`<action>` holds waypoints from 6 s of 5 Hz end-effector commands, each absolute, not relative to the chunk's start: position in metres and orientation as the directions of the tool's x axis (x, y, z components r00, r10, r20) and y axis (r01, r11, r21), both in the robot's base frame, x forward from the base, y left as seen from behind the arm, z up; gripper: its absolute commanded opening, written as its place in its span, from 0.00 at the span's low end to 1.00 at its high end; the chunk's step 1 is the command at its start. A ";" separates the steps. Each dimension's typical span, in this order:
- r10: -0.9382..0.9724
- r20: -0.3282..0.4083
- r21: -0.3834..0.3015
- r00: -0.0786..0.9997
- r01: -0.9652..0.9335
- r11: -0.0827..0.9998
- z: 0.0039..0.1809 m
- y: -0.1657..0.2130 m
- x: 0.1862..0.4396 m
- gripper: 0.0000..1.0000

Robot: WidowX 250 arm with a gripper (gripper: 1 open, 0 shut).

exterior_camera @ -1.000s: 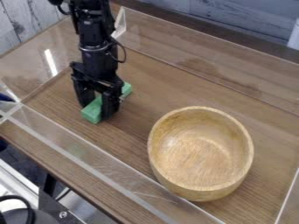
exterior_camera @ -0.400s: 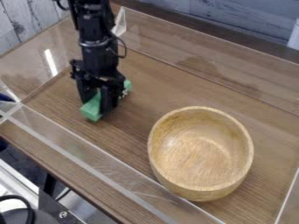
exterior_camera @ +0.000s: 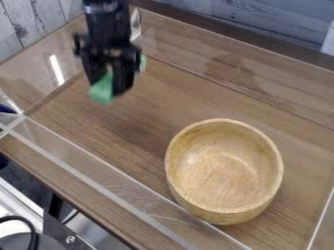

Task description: Put the green block in the brown bowl

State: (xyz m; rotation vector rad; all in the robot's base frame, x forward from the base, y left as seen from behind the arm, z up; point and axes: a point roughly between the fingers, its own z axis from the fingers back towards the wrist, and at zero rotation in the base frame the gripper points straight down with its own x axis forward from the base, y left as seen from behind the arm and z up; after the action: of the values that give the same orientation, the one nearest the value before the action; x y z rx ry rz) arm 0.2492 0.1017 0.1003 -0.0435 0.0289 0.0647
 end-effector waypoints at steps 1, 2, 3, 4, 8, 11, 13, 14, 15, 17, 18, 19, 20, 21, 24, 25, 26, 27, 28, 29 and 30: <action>0.054 0.047 -0.052 0.997 -0.051 0.997 0.148 0.080 0.261 0.00; 0.001 0.051 -0.082 0.999 0.003 0.997 0.164 0.046 0.263 0.00; -0.071 0.042 -0.091 0.997 0.075 0.993 0.164 0.008 0.256 0.00; -0.143 0.026 -0.097 0.989 0.145 0.985 0.156 -0.027 0.244 0.00; -0.222 -0.023 -0.105 0.975 0.218 0.970 0.116 -0.082 0.221 0.00; -0.231 -0.057 -0.103 0.971 0.225 0.969 0.094 -0.081 0.215 0.00; -0.233 -0.075 -0.104 0.969 0.225 0.969 0.083 -0.079 0.213 0.00; -0.233 -0.083 -0.106 0.969 0.224 0.969 0.079 -0.078 0.213 0.00; -0.233 -0.087 -0.109 0.969 0.223 0.969 0.077 -0.078 0.213 0.00; -0.235 -0.086 -0.113 0.968 0.225 0.968 0.075 -0.079 0.217 0.00; -0.236 -0.085 -0.115 0.968 0.225 0.967 0.075 -0.079 0.220 0.00; -0.236 -0.083 -0.117 0.968 0.226 0.967 0.074 -0.080 0.222 0.00; -0.235 -0.082 -0.119 0.968 0.225 0.967 0.074 -0.080 0.224 0.00; -0.234 -0.081 -0.121 0.969 0.224 0.967 0.073 -0.080 0.226 0.00; -0.228 -0.086 -0.130 0.970 0.216 0.968 0.071 -0.079 0.230 0.00; -0.225 -0.088 -0.132 0.970 0.212 0.968 0.074 -0.079 0.230 1.00; -0.220 -0.077 -0.129 0.972 0.209 0.969 0.079 -0.078 0.231 1.00; -0.218 -0.076 -0.127 0.973 0.207 0.970 0.080 -0.077 0.232 1.00; -0.216 -0.075 -0.125 0.973 0.206 0.971 0.080 -0.077 0.233 1.00; -0.215 -0.075 -0.123 0.974 0.205 0.971 0.080 -0.077 0.233 1.00; -0.213 -0.074 -0.121 0.974 0.203 0.972 0.080 -0.077 0.234 1.00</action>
State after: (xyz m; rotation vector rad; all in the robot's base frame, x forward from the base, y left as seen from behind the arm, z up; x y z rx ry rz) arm 0.2230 -0.0767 0.0661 -0.1066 0.1498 -0.2182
